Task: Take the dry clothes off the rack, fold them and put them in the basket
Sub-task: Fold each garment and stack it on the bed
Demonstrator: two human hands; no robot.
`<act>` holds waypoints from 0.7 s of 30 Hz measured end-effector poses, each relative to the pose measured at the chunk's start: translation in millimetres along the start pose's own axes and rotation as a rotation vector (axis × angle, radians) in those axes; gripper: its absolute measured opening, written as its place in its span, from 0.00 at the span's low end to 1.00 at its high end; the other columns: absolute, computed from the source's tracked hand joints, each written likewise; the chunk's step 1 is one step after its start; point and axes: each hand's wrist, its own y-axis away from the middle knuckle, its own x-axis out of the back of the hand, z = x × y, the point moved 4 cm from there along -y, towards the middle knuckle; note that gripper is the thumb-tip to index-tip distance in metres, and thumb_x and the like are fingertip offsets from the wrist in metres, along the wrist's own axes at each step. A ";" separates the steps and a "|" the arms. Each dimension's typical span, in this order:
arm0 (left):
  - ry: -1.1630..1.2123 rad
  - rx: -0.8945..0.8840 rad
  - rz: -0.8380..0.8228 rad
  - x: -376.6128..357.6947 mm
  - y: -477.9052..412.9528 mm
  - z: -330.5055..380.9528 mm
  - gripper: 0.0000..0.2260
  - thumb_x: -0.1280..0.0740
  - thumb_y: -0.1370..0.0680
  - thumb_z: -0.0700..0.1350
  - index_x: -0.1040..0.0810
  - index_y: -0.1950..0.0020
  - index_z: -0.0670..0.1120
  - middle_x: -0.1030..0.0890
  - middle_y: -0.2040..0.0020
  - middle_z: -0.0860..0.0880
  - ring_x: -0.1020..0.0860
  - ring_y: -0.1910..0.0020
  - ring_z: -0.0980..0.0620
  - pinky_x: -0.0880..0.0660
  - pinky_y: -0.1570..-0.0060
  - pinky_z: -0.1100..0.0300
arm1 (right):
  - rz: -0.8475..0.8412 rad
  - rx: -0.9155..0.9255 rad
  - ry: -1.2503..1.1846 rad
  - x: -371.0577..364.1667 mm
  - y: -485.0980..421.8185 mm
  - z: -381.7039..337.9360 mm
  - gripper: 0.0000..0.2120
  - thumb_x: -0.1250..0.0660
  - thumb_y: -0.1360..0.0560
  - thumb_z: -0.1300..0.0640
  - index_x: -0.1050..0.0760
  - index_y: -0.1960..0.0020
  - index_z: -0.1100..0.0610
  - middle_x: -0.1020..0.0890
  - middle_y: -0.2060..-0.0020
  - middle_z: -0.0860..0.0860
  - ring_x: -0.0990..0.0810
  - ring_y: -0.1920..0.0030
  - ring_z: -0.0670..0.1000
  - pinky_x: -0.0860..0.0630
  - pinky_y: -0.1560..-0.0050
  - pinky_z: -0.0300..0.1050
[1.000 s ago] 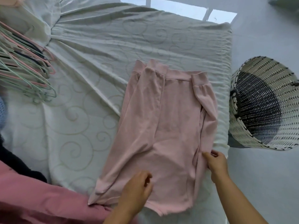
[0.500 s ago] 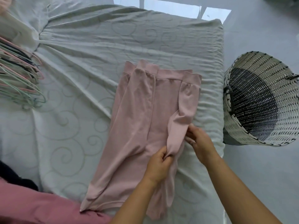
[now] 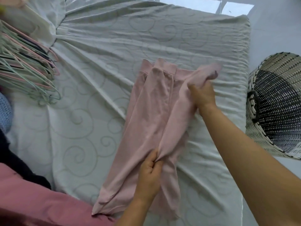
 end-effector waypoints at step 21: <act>0.697 0.420 -0.077 22.8 35.0 -66.9 0.25 0.24 0.42 0.36 0.23 0.46 0.39 0.16 0.54 0.42 0.17 0.60 0.49 0.20 0.65 0.60 | -0.602 0.412 0.646 -68.0 95.5 39.6 0.27 0.43 0.25 0.64 0.37 0.27 0.51 0.41 0.25 0.46 0.32 0.31 0.53 0.30 0.38 0.48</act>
